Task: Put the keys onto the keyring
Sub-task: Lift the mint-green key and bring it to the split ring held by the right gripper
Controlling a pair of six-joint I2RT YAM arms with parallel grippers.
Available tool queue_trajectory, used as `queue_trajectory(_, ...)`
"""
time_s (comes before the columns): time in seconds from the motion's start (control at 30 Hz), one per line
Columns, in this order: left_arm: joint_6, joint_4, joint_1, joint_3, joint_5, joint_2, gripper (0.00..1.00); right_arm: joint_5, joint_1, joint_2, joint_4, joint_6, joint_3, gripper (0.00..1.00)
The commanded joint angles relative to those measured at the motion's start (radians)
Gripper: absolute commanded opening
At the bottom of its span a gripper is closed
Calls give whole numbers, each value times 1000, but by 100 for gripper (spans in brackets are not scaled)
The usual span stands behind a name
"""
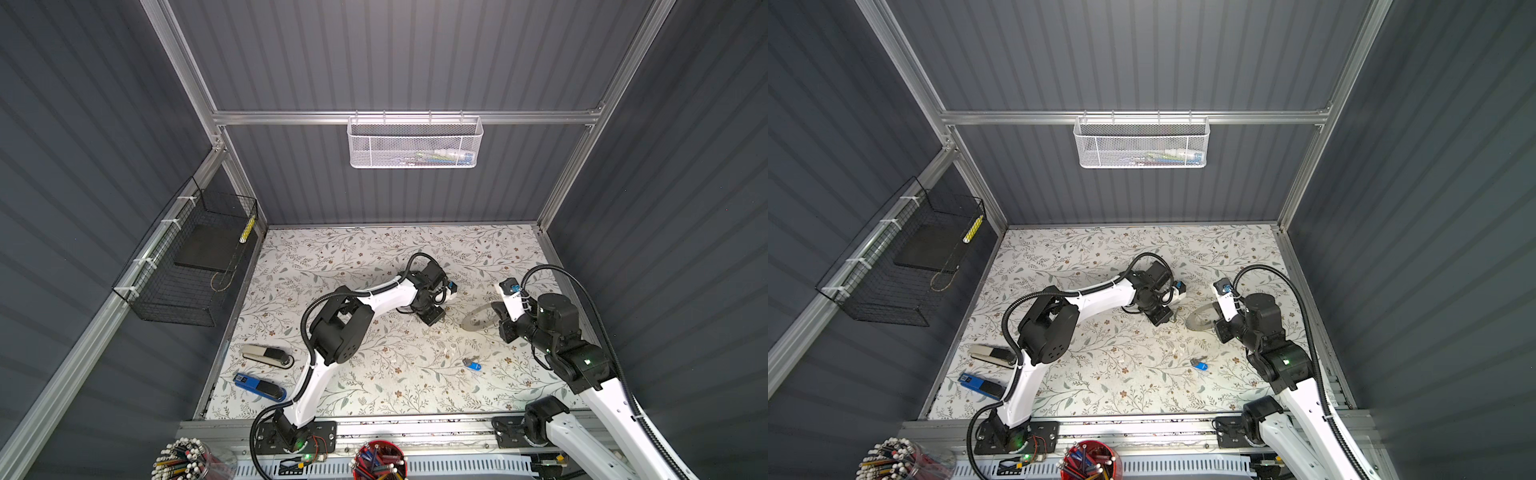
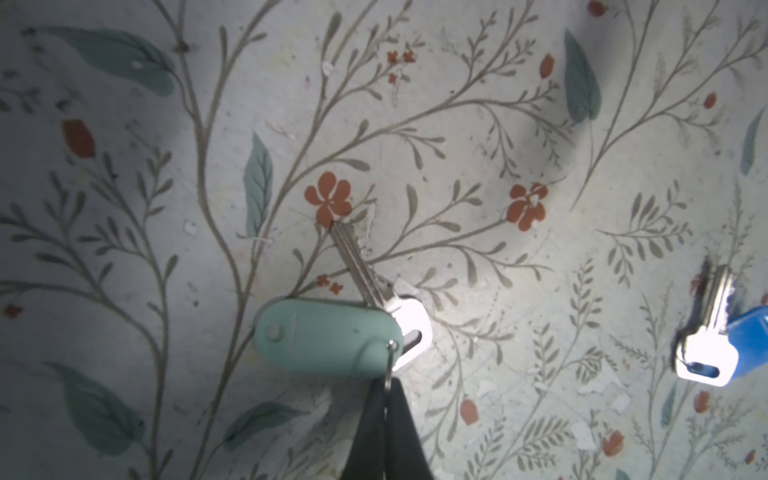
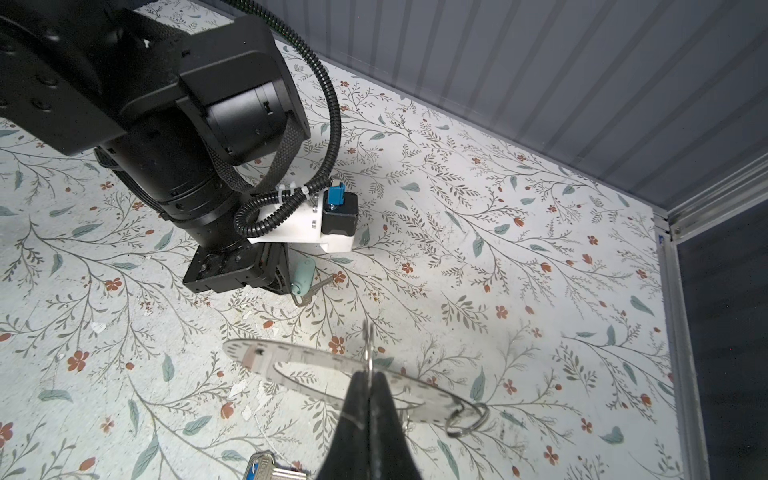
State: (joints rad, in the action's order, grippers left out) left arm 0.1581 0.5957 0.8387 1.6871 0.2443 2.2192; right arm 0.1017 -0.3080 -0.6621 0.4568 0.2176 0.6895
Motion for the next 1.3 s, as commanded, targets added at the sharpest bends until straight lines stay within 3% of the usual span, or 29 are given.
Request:
queue_trajectory(0.0, 21, -77, -1, -80, 7, -101, 4, 10, 1, 10, -34, 12, -15, 0)
queue_trajectory(0.07, 25, -137, 0, -133, -5, -166, 0, 21, 1, 7, -39, 17, -20, 0)
queue_trajectory(0.23, 37, -259, -1, -230, -136, -337, 0, 141, 1, -18, -62, 84, -26, 0)
queue_trajectory(0.4, 39, -445, 0, -370, -184, -471, 0, 197, 1, -46, -116, 119, -27, 0)
queue_trajectory(0.53, 76, -474, -1, -406, -78, -520, 0, 203, 1, -63, -150, 134, -24, 0)
queue_trajectory(0.9, 75, -413, 21, -409, 22, -627, 0, 273, 0, -50, -182, 267, -47, 0)
queue_trajectory(1.13, 113, -331, 26, -329, 230, -591, 0, 331, -1, 10, -256, 404, -102, 0)
queue_trajectory(1.27, 112, -297, 28, -286, 293, -561, 0, 353, -1, 25, -255, 457, -109, 0)
